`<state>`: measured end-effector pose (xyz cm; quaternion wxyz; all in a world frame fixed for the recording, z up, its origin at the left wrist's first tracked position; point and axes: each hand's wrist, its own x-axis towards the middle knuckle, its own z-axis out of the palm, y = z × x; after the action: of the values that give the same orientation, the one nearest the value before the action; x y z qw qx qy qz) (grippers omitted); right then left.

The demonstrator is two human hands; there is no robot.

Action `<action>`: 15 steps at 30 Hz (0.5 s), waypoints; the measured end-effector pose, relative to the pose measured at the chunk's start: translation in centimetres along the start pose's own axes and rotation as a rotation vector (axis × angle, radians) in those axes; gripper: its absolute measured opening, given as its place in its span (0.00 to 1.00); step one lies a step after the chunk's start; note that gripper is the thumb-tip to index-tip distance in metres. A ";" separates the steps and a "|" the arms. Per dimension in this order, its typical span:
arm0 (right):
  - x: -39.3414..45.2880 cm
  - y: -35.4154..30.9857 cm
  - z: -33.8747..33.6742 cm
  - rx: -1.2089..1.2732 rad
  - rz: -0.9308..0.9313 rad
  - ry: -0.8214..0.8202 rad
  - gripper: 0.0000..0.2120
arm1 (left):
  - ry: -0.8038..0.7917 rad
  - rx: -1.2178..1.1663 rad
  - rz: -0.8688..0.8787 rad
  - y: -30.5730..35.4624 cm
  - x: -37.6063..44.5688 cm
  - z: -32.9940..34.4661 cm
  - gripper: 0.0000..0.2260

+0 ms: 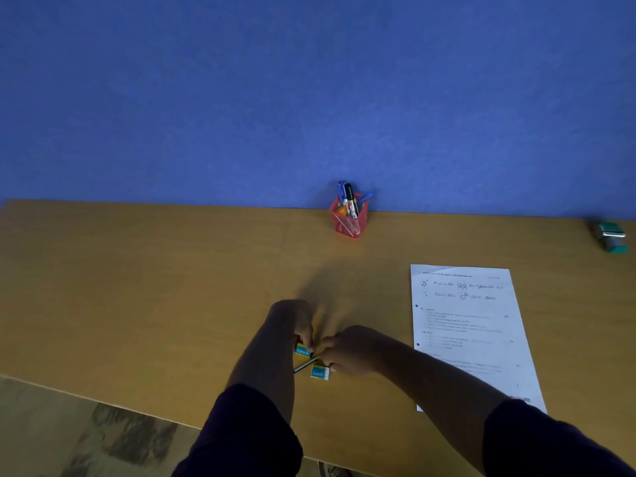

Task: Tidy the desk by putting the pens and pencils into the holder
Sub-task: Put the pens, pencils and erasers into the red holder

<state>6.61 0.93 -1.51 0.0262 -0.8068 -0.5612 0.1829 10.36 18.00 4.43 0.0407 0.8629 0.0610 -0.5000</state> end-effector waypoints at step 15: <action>-0.2 -2.3 -1.4 -0.115 -0.145 -0.042 0.13 | 0.039 -0.038 0.018 0.2 0.7 0.0 0.14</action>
<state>5.00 1.83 0.44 -0.0188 -0.7604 -0.6280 0.1646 10.72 17.89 3.79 0.0605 0.8722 0.0634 -0.4813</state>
